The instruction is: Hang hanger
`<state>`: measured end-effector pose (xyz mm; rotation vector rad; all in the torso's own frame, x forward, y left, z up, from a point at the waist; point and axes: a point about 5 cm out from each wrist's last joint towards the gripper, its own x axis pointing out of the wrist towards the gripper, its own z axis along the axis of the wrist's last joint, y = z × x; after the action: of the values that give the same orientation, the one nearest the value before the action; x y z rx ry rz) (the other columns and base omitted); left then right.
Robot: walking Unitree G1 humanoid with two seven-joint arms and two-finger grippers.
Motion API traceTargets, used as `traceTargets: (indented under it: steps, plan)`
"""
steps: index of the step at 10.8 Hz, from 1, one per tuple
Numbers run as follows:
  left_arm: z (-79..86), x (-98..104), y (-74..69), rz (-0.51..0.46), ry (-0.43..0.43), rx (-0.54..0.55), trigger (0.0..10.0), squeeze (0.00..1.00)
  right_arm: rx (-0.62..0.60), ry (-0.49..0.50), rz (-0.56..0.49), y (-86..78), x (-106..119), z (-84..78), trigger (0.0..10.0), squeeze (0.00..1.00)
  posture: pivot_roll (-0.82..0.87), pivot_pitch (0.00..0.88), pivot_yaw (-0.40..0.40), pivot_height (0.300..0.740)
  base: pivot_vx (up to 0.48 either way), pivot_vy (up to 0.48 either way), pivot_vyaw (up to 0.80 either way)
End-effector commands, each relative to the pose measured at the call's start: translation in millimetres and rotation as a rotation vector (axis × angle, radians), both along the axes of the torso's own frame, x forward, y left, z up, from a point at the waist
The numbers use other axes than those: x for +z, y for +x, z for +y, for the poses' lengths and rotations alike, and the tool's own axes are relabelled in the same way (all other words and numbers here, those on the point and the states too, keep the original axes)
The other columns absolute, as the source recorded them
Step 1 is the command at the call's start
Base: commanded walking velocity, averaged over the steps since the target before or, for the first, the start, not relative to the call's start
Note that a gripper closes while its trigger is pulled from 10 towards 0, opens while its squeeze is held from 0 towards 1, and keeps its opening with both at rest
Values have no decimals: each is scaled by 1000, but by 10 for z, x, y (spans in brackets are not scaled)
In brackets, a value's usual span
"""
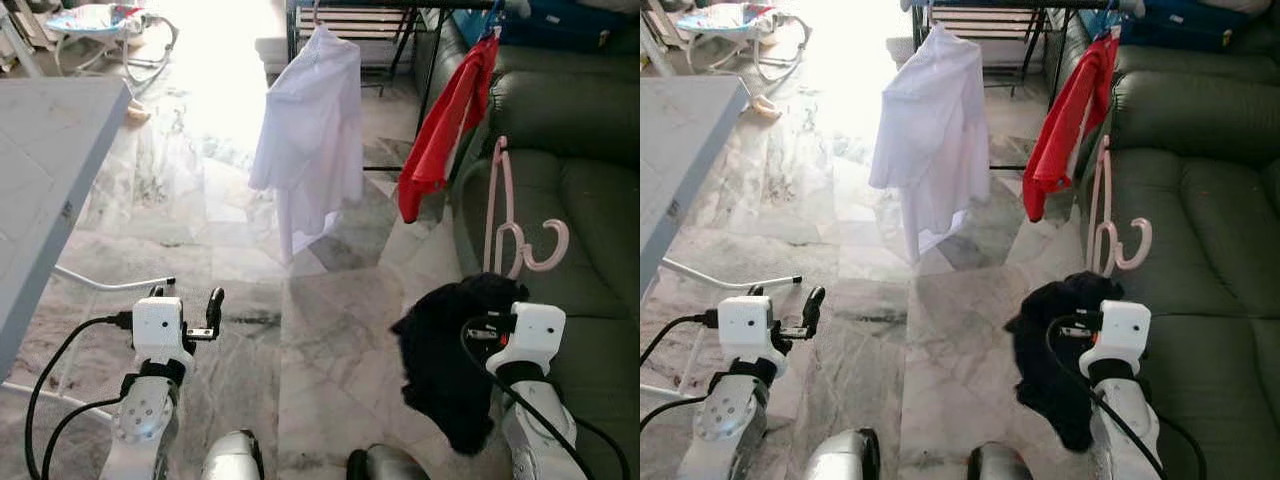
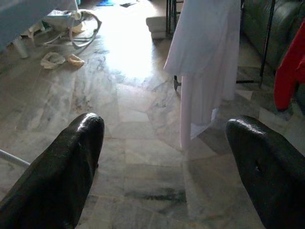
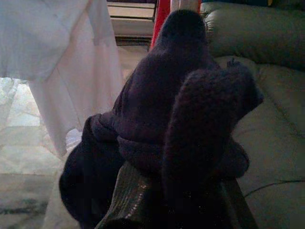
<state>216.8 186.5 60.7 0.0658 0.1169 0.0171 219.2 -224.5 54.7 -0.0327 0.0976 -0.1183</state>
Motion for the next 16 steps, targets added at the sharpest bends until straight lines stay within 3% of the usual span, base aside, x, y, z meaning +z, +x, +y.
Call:
traceTargets:
  steps: [1, 8, 10, 13, 16]
  plan:
    - [-18, 12, -19, 15, 2, 2, 10000, 0, -5, -14, -28, 6, 78, -42, 10000, 0, -44, 120, -19, 740, 0, 0, 0]
    - [-8, 15, -34, 40, 7, 19, 10000, 0, 6, -52, -6, 17, 52, -35, 10000, 0, -40, 119, -25, 740, 0, 0, 0]
    - [58, -28, -48, 60, 33, 1, 10000, 0, 21, -66, 1, 9, 53, -61, 10000, 0, -36, 131, -27, 740, 0, 0, 0]
    - [332, -35, 42, 71, 100, -8, 10000, 0, 27, -72, 14, -17, 42, -89, 10000, 0, -39, 142, -30, 740, 0, 0, 0]
    - [309, -73, 40, 75, 92, -23, 10000, 0, 19, -75, 19, -52, 36, -112, 10000, 0, -51, 143, -29, 740, 0, 0, 0]
